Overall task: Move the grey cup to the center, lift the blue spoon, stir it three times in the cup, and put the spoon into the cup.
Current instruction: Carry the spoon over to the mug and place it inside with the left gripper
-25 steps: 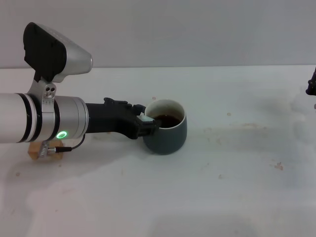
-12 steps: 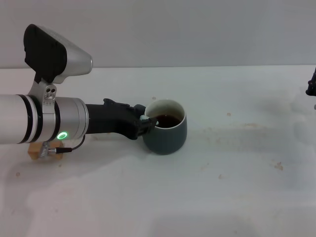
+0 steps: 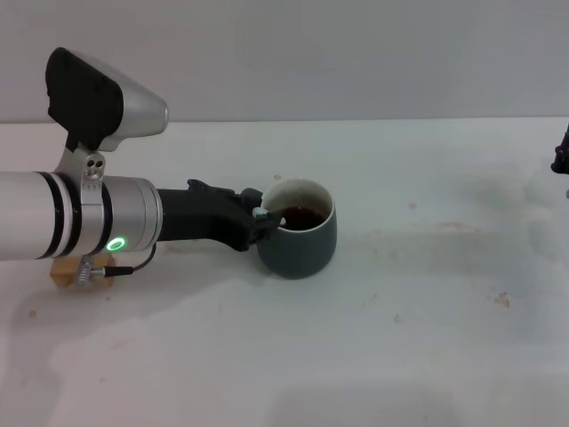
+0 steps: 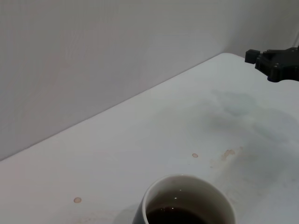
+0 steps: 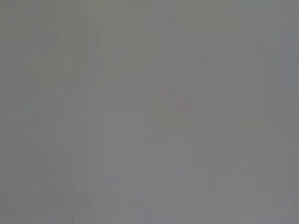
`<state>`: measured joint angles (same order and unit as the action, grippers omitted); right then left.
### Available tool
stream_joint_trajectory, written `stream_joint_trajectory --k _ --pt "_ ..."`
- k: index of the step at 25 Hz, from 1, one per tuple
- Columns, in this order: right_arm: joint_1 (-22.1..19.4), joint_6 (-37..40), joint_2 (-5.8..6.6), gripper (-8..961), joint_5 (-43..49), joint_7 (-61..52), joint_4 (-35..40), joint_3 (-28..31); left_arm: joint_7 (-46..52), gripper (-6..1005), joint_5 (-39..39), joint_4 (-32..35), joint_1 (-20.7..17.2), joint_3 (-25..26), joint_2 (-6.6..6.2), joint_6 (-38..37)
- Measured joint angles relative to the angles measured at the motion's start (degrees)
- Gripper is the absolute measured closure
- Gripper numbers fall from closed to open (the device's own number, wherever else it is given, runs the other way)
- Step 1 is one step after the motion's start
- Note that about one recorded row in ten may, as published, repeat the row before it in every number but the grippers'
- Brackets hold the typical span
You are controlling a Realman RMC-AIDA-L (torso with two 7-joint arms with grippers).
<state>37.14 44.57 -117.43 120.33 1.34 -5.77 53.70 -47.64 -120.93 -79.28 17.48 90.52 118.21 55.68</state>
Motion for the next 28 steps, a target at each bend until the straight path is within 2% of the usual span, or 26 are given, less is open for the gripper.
stream_joint_trajectory --k 21,28 --pt "0.1 0.0 0.01 920 0.0 0.1 0.1 0.4 0.0 806 1.8 1.8 0.5 0.4 0.0 -1.9" --pt "0.1 0.0 0.01 920 0.0 0.1 0.1 0.5 0.0 812 2.2 2.0 0.8 0.5 0.0 -2.9"
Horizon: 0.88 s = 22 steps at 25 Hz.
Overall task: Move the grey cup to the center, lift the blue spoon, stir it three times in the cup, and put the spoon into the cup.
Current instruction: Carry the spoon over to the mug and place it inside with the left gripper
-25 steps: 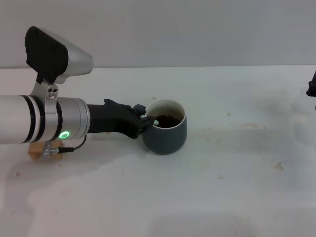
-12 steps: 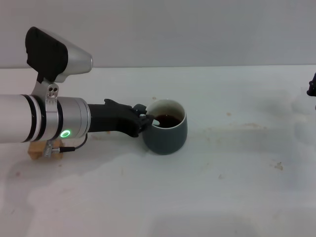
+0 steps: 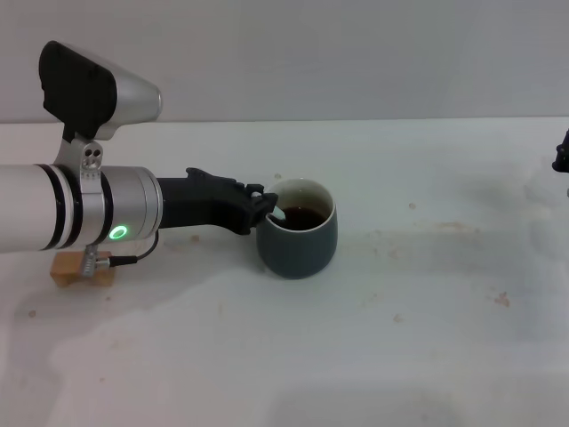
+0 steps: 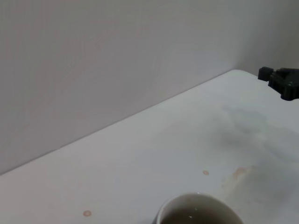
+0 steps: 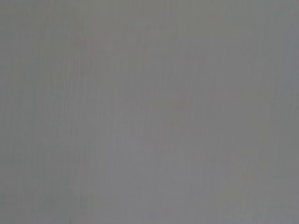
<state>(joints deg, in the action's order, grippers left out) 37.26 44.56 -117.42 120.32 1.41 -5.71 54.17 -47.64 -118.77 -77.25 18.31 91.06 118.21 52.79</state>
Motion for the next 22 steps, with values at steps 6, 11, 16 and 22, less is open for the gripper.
stream_joint_trajectory --k 6,11,16,22 --pt "0.0 0.0 0.0 921 0.0 0.0 0.1 0.1 0.1 811 0.6 -0.1 0.4 0.0 0.0 -1.0" --pt "0.0 0.0 0.0 921 0.0 0.0 0.1 0.1 0.2 811 1.2 -0.4 1.2 0.0 0.0 -1.2" --pt "0.0 0.0 0.0 920 0.0 0.0 0.1 0.1 0.2 812 1.7 -0.5 1.8 -0.2 0.0 -1.3" --pt "0.0 0.0 0.0 920 0.0 0.0 0.0 0.1 0.1 812 1.7 -0.4 2.5 -0.6 0.05 -2.3"
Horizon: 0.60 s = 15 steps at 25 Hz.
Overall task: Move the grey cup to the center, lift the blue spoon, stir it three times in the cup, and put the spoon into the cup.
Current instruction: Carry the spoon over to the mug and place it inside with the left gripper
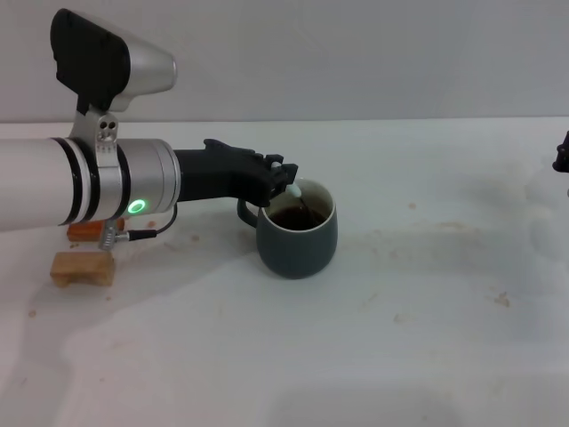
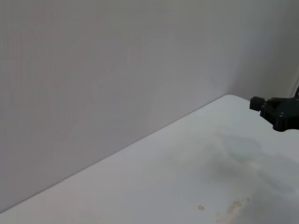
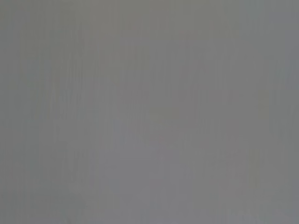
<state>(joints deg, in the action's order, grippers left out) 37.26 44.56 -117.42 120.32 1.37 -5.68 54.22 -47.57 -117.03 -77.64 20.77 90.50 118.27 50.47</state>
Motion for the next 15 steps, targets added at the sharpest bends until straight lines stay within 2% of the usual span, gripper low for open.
stream_joint_trajectory --k 7,15 --pt "-0.1 0.0 0.0 920 0.0 -0.1 0.0 0.0 0.0 811 0.7 0.4 0.2 -2.0 0.11 -0.9" --pt "-0.1 0.0 0.0 920 0.0 -0.2 -0.1 -0.3 -0.4 812 1.5 -1.1 -2.4 -2.5 -0.11 -1.1"
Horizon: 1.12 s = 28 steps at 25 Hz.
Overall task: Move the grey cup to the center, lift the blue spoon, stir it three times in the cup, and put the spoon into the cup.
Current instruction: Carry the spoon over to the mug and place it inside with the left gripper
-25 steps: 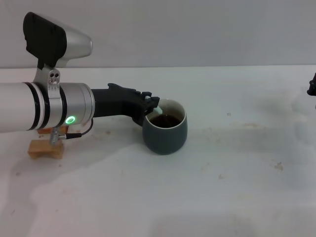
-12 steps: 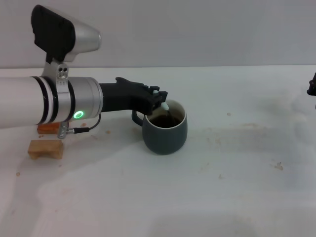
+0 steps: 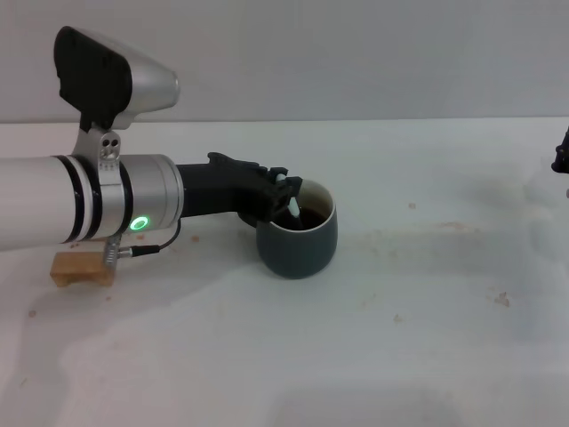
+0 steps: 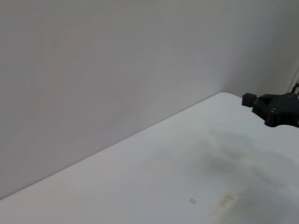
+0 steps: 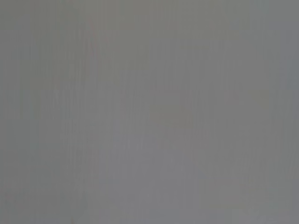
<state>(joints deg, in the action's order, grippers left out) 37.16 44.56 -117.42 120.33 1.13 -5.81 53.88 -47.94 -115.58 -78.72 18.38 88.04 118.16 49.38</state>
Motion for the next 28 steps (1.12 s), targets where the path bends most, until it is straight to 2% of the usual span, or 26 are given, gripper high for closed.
stream_joint_trajectory --k 8,15,21,28 --pt "-0.1 0.0 -0.04 920 0.0 -0.1 -0.1 -0.2 -2.5 812 -0.4 1.4 0.3 0.4 -0.05 -2.6" --pt "-0.1 0.0 -0.08 921 0.0 -0.1 -0.1 0.0 -3.7 811 -0.1 5.0 3.8 0.4 -0.02 -3.9" --pt "-0.2 -0.2 -0.09 921 0.0 -0.1 0.0 0.1 -3.8 812 0.2 4.7 5.6 -1.3 0.35 -3.9" --pt "-0.2 -0.2 -0.09 921 0.0 -0.1 0.1 0.1 -3.4 814 1.7 3.4 4.1 -2.1 0.28 -3.3"
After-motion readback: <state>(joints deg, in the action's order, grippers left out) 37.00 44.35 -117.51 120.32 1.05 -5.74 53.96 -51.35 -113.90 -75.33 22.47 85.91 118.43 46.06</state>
